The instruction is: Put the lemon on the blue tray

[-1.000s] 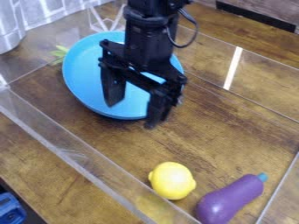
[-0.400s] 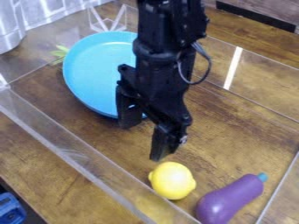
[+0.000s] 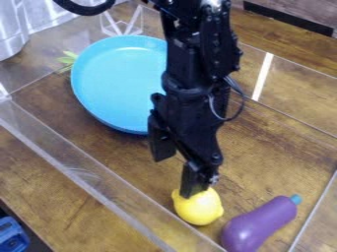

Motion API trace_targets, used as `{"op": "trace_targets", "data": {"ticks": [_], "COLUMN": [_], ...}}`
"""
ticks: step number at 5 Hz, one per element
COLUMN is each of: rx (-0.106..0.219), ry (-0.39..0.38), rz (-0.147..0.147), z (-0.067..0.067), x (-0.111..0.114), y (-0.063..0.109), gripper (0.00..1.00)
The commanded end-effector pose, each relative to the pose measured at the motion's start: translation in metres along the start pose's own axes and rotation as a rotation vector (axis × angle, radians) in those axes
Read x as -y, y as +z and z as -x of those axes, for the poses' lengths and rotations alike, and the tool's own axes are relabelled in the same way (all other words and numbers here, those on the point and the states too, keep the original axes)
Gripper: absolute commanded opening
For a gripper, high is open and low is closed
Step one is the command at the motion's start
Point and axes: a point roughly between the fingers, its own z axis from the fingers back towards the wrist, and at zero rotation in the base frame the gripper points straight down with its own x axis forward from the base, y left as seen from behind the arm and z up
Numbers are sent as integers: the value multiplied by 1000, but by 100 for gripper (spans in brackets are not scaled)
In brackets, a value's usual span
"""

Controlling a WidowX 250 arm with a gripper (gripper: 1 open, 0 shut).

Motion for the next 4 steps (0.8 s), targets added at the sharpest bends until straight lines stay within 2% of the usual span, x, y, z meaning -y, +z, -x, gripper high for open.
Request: {"op": "trace_targets", "data": {"ticks": [1, 2, 3, 4], "rx": [-3, 2, -3, 1], "ry": [-17, -15, -27, -28], "rz": [-7, -10, -27, -27], "z": [-3, -6, -8, -11], "x": [4, 5, 6, 7], "y": [-12, -20, -23, -27], "gripper": [100, 100, 100, 0]}}
